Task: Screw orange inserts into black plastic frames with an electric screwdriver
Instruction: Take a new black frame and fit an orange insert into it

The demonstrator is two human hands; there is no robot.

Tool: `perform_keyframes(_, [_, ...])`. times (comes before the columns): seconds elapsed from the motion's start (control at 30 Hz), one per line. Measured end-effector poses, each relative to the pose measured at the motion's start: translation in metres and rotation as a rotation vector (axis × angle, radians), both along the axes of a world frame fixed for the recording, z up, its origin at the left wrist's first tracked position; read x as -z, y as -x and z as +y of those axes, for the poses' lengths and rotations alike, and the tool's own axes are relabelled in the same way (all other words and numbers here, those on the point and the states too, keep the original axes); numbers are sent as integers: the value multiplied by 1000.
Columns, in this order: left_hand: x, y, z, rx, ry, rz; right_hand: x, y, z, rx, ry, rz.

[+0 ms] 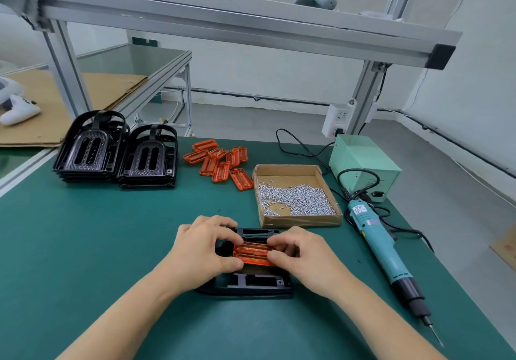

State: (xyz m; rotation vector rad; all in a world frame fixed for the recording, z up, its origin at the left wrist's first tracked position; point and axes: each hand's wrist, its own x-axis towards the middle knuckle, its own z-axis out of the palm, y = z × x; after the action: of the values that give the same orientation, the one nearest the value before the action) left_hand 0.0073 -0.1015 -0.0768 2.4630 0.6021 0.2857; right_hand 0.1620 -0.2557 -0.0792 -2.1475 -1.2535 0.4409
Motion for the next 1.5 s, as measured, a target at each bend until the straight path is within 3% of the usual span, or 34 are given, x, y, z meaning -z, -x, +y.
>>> perform_keyframes(0.13, [-2,1,1,-4,96,-9,-3,4,2,-13,-7,-107])
perform_keyframes(0.33, [2,-3,-1,-8,-40,29,-11,15,9,-8,116,-411])
perform_keyframes(0.5, [6,2,0,16,-55,4,-10,11,6,14,94,-350])
perform_keyframes(0.7, [8,-1,-2,-17,-228,-15,-3,0,0,-25,62,-37])
perform_keyframes(0.83, [9,-3,-5,-1,-279,-41,-1,-1,-2,-22,48,-66])
perform_keyframes(1.07, [2,-4,-1,45,-48,-17,-3,0,3,-53,80,-150])
perform_keyframes(1.5, [0,3,0,83,21,-74,-9,-2,-1,25,40,-116])
